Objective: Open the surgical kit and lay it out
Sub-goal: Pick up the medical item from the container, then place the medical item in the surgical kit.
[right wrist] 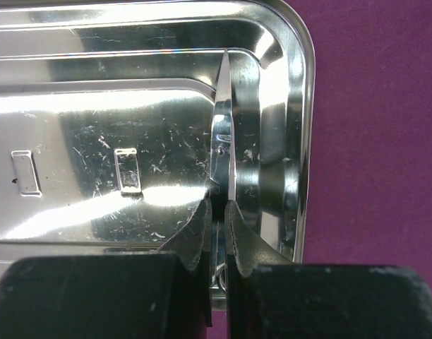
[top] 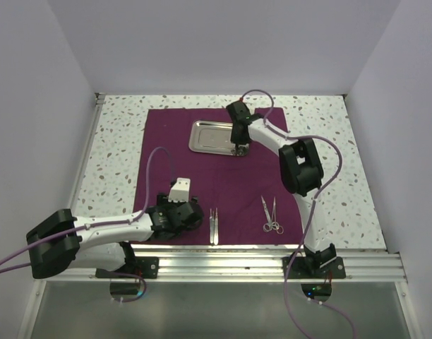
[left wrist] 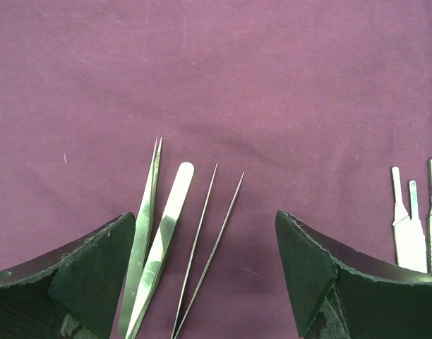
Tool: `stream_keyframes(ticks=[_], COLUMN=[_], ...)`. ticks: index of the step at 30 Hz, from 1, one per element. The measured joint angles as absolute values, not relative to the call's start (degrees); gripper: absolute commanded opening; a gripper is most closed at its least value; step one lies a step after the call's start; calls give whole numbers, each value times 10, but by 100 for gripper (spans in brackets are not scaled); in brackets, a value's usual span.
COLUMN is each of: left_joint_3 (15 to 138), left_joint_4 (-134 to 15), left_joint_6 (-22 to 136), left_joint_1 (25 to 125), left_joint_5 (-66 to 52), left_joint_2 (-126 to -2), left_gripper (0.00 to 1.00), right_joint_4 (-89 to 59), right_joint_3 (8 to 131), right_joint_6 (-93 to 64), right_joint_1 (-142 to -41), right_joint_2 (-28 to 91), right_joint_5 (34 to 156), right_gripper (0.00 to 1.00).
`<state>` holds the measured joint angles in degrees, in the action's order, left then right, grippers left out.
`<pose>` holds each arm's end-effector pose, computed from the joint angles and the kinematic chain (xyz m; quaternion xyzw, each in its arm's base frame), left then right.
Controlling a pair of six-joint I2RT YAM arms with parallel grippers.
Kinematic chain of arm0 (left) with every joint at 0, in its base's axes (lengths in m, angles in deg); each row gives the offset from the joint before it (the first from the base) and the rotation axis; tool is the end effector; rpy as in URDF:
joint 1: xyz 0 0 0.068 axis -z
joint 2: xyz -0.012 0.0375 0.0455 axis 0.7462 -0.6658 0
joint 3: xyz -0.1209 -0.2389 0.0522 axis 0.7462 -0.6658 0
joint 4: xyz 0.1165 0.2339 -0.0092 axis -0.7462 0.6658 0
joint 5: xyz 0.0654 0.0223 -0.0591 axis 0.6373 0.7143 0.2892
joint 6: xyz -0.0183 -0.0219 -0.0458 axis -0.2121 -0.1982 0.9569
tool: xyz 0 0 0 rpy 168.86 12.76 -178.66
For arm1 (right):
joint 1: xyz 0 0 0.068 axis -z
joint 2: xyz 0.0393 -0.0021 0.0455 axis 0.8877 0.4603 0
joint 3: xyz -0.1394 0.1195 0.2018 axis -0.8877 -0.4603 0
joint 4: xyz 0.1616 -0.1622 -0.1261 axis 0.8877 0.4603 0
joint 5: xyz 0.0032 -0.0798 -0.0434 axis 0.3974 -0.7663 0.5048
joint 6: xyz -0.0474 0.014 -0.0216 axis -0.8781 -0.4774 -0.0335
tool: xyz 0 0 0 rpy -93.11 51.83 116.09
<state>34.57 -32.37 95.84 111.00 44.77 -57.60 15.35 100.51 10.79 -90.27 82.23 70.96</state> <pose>0.1122 -0.1647 0.1632 0.0145 0.9092 0.0223 0.4155 0.4503 0.2246 0.1679 0.0802 0.9454 0.0202 0.3152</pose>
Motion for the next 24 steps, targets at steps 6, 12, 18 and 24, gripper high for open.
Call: stream_keyframes(ticks=[6, 12, 18, 24], left_joint_3=[346, 348, 349, 349], left_joint_4=[-324, -323, -323, -322], left_joint_6=[958, 958, 958, 958], left_joint_1=[1110, 1110, 1110, 1110], left_joint_5=[448, 448, 448, 448], left_joint_2=[-577, -579, -579, -579], left_gripper=[84, 84, 84, 84], right_joint_4=[205, 226, 220, 186], right_joint_3=[1073, 1124, 1026, 771], right_joint_6=[98, 90, 89, 98], right_joint_1=[-903, -903, -903, -903], right_joint_2=[844, 843, 783, 583], right_joint_5=[713, 713, 718, 727], right_gripper=[0, 0, 0, 0])
